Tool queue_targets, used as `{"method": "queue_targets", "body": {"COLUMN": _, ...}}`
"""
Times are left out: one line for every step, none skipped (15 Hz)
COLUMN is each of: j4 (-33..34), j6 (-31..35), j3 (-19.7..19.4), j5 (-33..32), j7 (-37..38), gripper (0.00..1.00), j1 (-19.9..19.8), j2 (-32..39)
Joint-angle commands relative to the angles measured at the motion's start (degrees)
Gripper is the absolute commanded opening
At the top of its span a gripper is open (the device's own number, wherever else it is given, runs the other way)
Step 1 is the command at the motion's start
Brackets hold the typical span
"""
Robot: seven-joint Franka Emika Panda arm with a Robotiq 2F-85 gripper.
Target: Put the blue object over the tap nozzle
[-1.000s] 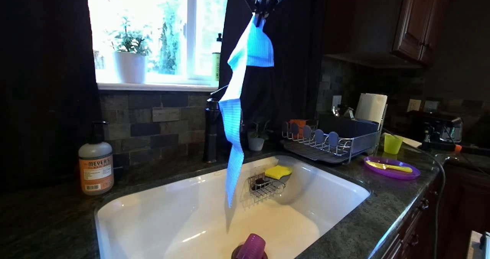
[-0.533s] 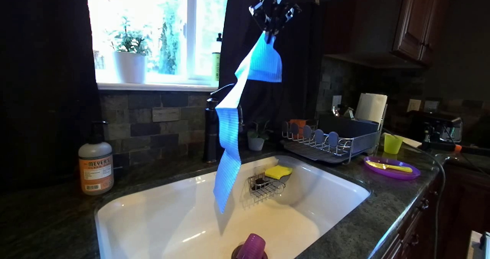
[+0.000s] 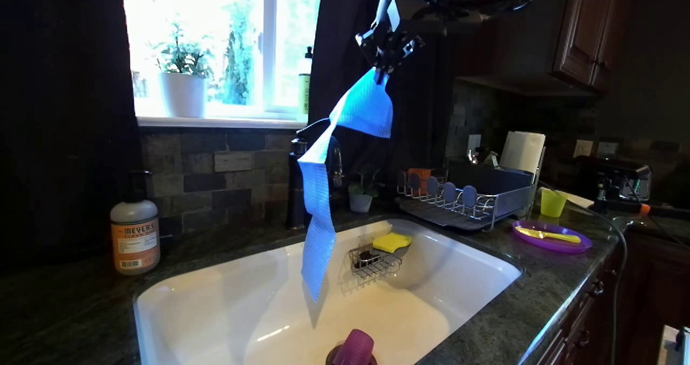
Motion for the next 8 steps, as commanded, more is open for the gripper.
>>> {"method": "queue_targets", "body": {"j4": 0.0, "j6": 0.1, "j3": 0.9, "j5": 0.5, "j7": -0.3, "gripper": 0.01, "j1": -1.0, "j2": -0.1}}
{"method": "queue_targets", "body": {"j4": 0.0, "j6": 0.1, "j3": 1.0, "j5": 0.6, "j7": -0.3, "gripper": 0.01, "j1": -1.0, "j2": -0.1}}
{"method": "queue_targets", "body": {"j4": 0.0, "j6": -0.4, "j3": 0.8, "j5": 0.6, "j7": -0.3, "gripper": 0.0, "j1": -1.3, "j2": 0.1}}
{"method": "queue_targets", "body": {"j4": -0.5, "j6": -0.8, "j3": 0.2, "j5": 1.1, "j7": -0.4, "gripper": 0.0, "j1": -1.7, "j2": -0.1}}
{"method": "queue_targets", "body": {"j4": -1.1, "j6": -1.0, "j3": -0.2, "j5": 1.2, "j7": -0.3, "gripper": 0.0, "j1": -2.3, "j2": -0.4}}
{"method": "queue_targets", "body": {"j4": -1.5, "j6": -1.3, "j3": -0.4, "j5": 1.2, "j7": -0.3, "gripper": 0.0, "j1": -2.8, "j2": -0.4}}
{"method": "queue_targets", "body": {"j4": -2.0, "j6": -1.7, "j3": -0.9, "j5": 1.6, "j7": -0.5, "gripper": 0.0, "j1": -3.4, "j2": -0.4}}
{"method": "queue_targets", "body": {"j4": -2.5, "j6": -2.2, "j3": -1.2, "j5": 1.9, "j7": -0.6, "gripper": 0.0, "j1": -3.8, "j2": -0.3}}
